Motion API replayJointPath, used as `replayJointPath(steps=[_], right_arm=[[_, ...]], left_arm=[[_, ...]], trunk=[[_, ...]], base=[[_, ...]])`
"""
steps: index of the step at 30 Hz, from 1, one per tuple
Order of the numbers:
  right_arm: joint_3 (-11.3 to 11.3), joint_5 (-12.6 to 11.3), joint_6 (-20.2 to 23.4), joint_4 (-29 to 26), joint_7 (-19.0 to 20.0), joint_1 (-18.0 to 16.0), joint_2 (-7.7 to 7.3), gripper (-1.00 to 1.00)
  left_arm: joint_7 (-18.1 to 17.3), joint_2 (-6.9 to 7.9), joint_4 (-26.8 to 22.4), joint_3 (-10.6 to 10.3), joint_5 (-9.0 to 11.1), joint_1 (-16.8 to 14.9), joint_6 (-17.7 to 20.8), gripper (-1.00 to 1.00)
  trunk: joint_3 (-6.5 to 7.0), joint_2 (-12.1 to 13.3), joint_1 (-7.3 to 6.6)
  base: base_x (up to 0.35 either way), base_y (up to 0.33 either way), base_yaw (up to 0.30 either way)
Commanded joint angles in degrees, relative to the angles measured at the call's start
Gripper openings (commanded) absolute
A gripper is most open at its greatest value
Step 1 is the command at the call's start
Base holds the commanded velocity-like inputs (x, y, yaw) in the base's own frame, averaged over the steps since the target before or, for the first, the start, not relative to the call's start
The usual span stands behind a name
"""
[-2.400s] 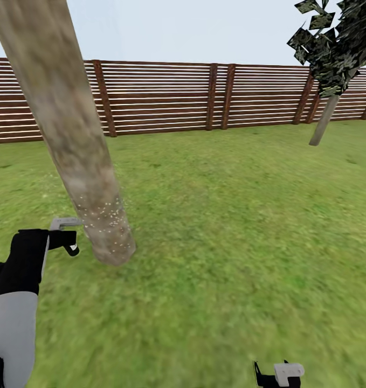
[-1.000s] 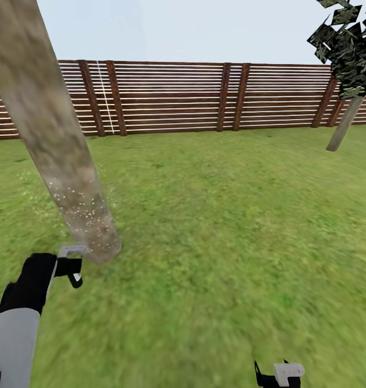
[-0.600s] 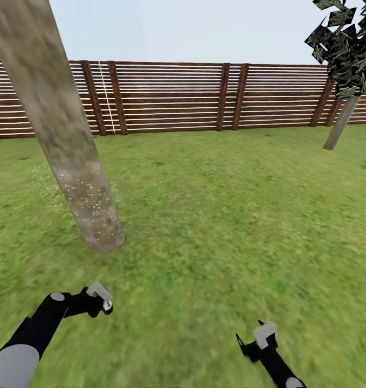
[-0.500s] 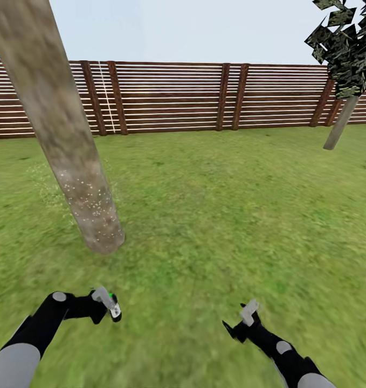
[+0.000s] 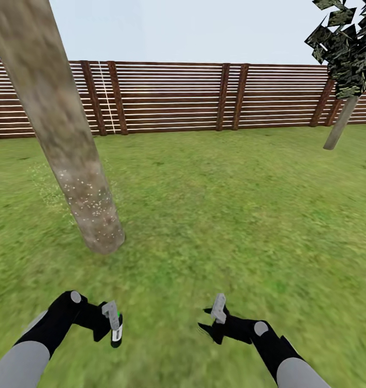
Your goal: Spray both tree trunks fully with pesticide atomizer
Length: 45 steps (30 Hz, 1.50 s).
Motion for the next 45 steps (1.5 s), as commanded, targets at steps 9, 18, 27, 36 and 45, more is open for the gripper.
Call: replayJointPath(steps=[9, 18, 27, 36, 45], right_arm=[[9.4, 0.0, 0.1, -0.1, 0.4, 0.0, 5.79, -1.00], [9.5, 0.0, 0.1, 0.0, 0.5, 0.0, 6.77, -1.00], [9.5, 0.0, 0.1, 0.0, 0.5, 0.0, 6.77, -1.00], [9.5, 0.0, 0.1, 0.0, 0.5, 0.0, 6.77, -1.00], [9.5, 0.0, 0.1, 0.0, 0.5, 0.0, 6.77, -1.00]], left_arm=[[0.8, -5.87, 0.1, -2.2, -8.1, 0.3, 1.0, -1.00], [2.4, -10.33, 0.1, -3.3, -12.7, 0.4, 1.0, -1.00], [2.5, -11.70, 0.1, -7.9, -12.7, 0.4, 1.6, -1.00], [5.1, -13.44, 0.2, -16.1, -12.5, 0.5, 7.4, -1.00], [6.9, -13.80, 3.1, -16.2, -8.6, 0.6, 6.6, -1.00]], trunk=[[0.00, 0.0, 0.00], [0.00, 0.0, 0.00], [0.00, 0.0, 0.00], [0.00, 0.0, 0.00], [0.00, 0.0, 0.00]], base=[[0.000, 0.000, 0.000], [0.000, 0.000, 0.000], [0.000, 0.000, 0.000], [0.000, 0.000, 0.000], [0.000, 0.000, 0.000]])
